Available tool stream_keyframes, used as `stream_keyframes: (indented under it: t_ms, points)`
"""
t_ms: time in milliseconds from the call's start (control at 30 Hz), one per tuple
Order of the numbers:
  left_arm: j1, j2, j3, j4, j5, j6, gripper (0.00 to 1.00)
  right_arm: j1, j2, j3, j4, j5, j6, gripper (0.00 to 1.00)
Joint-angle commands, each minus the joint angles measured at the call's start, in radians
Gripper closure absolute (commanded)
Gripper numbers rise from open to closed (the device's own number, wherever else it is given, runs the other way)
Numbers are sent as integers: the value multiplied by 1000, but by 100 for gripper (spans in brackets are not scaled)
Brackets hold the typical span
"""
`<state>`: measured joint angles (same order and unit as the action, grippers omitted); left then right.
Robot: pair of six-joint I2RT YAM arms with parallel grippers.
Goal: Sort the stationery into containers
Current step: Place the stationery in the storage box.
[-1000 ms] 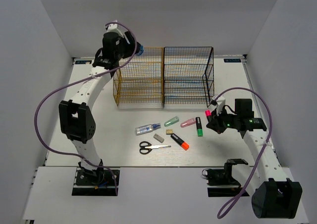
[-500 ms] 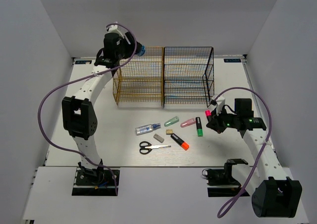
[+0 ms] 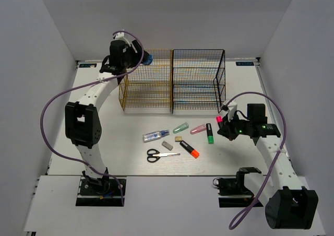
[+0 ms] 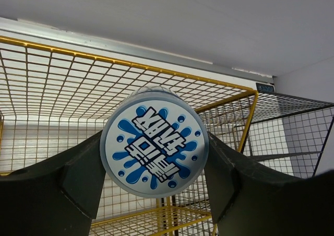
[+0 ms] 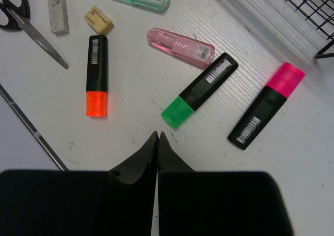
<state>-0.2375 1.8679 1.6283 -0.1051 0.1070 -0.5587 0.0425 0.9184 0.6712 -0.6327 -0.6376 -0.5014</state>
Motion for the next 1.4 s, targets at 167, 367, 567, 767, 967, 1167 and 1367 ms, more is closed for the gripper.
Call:
stream_keyframes:
  t_ms: [167, 367, 567, 767, 967, 1167, 1367]
  points:
    - [9, -59, 1, 16, 31, -3, 100, 3, -3, -5, 16, -16, -5, 100]
    - [17, -39, 51, -30, 22, -1, 83, 3, -1, -4, 16, -14, -6, 100]
    - [17, -23, 74, -54, 11, -1, 51, 2, -3, -5, 16, -16, -8, 100]
    - [15, -6, 113, -83, 2, 3, 40, 3, -6, -5, 16, -16, -11, 100]
    - [17, 1, 134, -96, 3, 0, 31, 2, -7, -8, 16, -14, -11, 100]
    - [17, 13, 143, -113, -1, 0, 30, 2, -9, -5, 16, -14, -11, 100]
    - [15, 24, 134, -116, 0, 0, 20, 3, -12, -5, 13, -10, -14, 100]
